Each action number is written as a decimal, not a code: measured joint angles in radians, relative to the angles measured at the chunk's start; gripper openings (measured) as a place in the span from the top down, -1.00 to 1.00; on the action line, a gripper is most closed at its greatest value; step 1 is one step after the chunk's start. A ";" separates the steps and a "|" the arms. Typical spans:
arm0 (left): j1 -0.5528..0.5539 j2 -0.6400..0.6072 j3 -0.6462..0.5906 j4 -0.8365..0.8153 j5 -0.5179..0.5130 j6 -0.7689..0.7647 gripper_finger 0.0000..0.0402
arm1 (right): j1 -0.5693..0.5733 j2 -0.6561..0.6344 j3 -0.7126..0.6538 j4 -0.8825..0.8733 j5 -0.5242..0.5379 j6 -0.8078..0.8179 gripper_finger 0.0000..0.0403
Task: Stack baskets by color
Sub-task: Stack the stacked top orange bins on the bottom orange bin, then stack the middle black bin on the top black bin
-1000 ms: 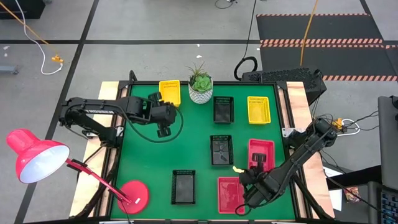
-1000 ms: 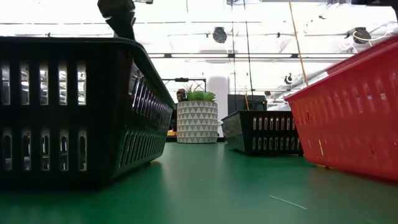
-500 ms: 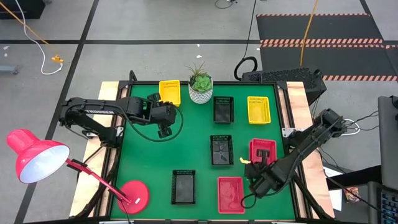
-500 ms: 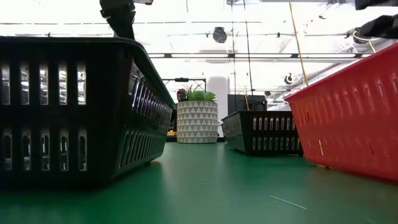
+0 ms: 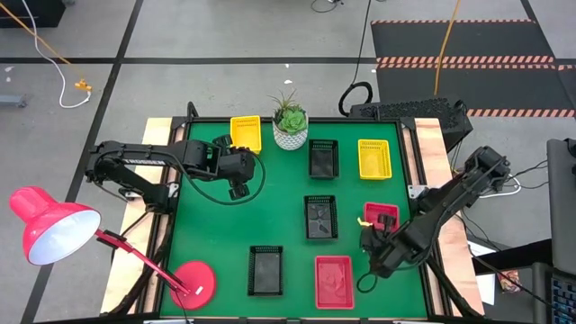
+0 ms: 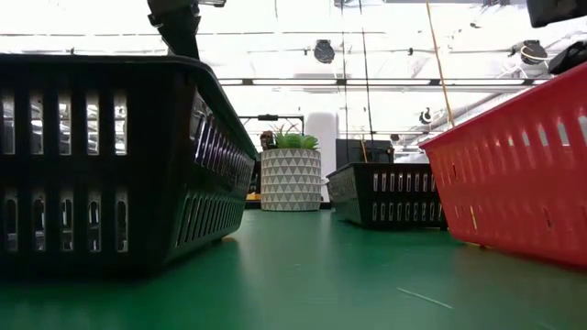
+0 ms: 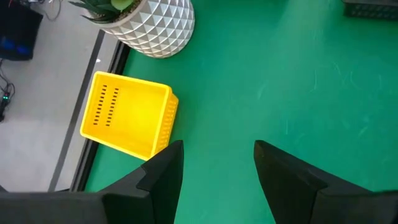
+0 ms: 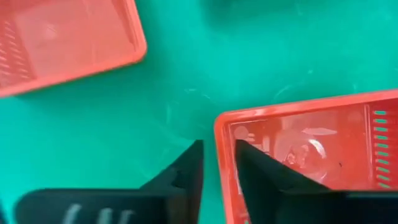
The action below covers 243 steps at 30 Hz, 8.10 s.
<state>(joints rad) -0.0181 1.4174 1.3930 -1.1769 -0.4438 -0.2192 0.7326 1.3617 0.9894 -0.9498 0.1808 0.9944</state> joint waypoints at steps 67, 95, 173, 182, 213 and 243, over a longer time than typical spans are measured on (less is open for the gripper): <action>0.033 0.000 0.000 0.011 -0.001 -0.002 0.02 | -0.017 0.229 0.491 0.187 0.074 -0.313 0.97; 0.039 0.000 0.000 0.031 -0.001 0.094 0.02 | 0.041 0.648 0.940 -0.178 -0.002 -0.030 0.97; -0.026 0.000 0.000 -0.073 0.033 -0.027 0.02 | 0.121 0.285 0.427 -0.219 0.020 0.222 0.48; -0.097 0.000 0.000 -0.105 0.095 -0.082 0.02 | -0.079 0.313 0.427 -0.003 0.057 -0.216 0.48; -0.459 -0.136 -0.229 0.060 0.182 -0.244 0.02 | -0.327 0.444 0.257 0.263 0.026 -0.647 0.27; -0.520 -0.410 -0.663 0.608 0.030 -0.340 0.02 | -0.675 0.266 0.524 -0.082 0.175 -1.051 0.98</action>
<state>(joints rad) -0.5377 1.0069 0.7300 -0.5692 -0.4134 -0.5588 0.0572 1.6280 1.5135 -1.0321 0.3553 -0.0564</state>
